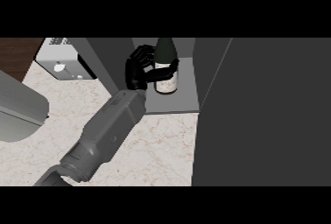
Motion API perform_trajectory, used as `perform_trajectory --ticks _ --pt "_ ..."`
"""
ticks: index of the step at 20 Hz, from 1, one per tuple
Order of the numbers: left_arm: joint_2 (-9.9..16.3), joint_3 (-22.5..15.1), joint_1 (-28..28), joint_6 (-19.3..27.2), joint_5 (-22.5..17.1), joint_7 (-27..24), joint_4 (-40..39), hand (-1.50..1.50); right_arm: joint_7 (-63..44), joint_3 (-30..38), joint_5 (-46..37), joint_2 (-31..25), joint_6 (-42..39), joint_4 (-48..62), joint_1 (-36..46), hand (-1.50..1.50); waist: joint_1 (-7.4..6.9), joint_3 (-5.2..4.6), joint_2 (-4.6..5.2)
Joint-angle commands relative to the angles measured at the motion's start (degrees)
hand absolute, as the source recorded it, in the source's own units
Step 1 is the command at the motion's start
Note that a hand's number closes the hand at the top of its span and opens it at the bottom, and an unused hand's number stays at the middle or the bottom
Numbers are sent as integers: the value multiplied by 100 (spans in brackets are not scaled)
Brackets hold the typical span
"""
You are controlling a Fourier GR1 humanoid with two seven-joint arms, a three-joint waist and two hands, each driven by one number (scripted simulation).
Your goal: Pick up the wine, place it into the cabinet and close the cabinet
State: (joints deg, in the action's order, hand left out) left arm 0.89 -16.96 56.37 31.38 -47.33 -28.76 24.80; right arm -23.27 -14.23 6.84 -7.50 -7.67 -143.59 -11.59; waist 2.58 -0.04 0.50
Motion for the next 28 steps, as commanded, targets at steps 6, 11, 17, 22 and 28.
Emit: perform_trajectory --ticks 6,11,17,22,28 --pt "309 -103 740 764 583 -3 -1064 -150 -391 101 620 -2 18 -808 -159 -150 29 3 18" --pt "302 -77 856 808 737 -92 -1561 -150 -194 -100 523 54 -109 -653 -312 -150 117 2 55" --pt "439 -69 1110 789 866 243 -1863 -150 150 -161 378 56 -234 -768 -640 -150 153 6 40" --pt "548 -32 968 749 926 87 -1965 -150 -192 -271 409 71 -134 -962 -522 -150 134 0 41" --pt "507 45 934 306 969 -211 -1801 -150 -163 -310 417 69 -189 -887 -482 -150 80 0 30"
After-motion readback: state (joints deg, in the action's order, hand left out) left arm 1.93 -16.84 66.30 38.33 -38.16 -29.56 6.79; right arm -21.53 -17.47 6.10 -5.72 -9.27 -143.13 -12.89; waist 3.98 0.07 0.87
